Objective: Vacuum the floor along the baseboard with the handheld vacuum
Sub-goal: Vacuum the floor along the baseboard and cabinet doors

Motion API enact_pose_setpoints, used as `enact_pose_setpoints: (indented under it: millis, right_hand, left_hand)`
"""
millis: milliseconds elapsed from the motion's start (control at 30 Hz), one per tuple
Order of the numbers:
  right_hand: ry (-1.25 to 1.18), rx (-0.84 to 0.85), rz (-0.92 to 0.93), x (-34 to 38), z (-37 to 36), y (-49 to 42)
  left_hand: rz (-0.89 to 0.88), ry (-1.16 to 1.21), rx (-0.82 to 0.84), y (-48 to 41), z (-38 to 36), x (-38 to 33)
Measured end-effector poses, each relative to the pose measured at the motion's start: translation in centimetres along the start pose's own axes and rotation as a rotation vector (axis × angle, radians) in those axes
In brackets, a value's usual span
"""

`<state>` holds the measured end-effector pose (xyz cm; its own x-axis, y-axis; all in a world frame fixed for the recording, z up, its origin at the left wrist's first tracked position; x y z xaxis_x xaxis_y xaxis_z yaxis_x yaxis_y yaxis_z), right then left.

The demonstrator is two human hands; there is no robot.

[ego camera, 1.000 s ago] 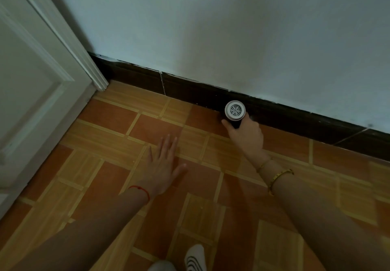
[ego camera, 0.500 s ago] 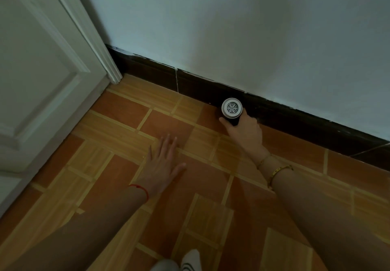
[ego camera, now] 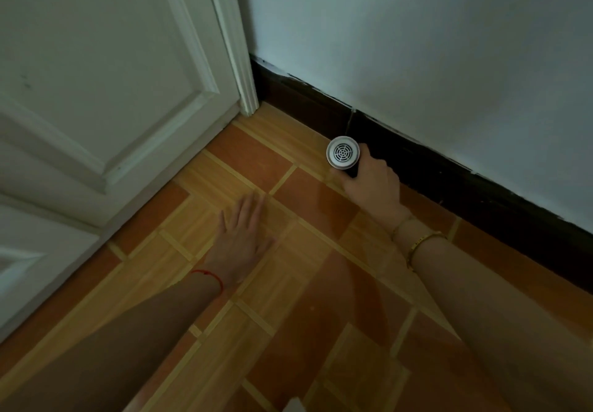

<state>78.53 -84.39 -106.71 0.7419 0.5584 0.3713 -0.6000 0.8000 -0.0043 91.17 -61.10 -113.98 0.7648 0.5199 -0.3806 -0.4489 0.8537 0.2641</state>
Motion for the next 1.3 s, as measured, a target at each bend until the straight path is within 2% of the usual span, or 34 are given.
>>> enact_pose_setpoints:
  millis: [367,567,800,933,1167,1300]
  right_hand:
    - [0.044,0.112,0.106,7.1,-3.9,-6.3]
    - [-0.01,0.129,0.149,10.7,-5.6,-8.7]
    - [-0.194,0.148,0.241,15.4,-7.8,-8.1]
    - [-0.327,0.243,0.25,17.5,-9.1,-6.6]
    - [-0.347,0.295,0.198,15.8,-7.7,-3.3]
    - [-0.362,0.441,0.134,12.9,-6.5,-0.5]
  left_hand:
    - [0.054,0.019,-0.055,-1.0,1.0,3.1]
    - [0.088,0.002,-0.067,-0.6,1.6,4.8]
    - [0.114,0.038,-0.08,0.7,2.3,5.8]
    - [0.133,0.023,-0.076,1.3,2.2,6.1]
    - [0.127,-0.021,-0.068,2.6,1.9,5.8]
    - [0.125,-0.021,-0.068,3.4,1.6,5.0]
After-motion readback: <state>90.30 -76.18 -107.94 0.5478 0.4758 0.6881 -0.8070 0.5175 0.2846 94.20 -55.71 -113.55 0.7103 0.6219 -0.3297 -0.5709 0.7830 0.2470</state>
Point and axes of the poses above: each hand's wrist, its own y-axis away from the middle knuckle, its own z-axis out of the back of the hand, x = y × z, the point moved 7 cm from there along -y, towards the middle knuckle, and after that the axes turned 10 degrees about y, right-handed, at the moved point
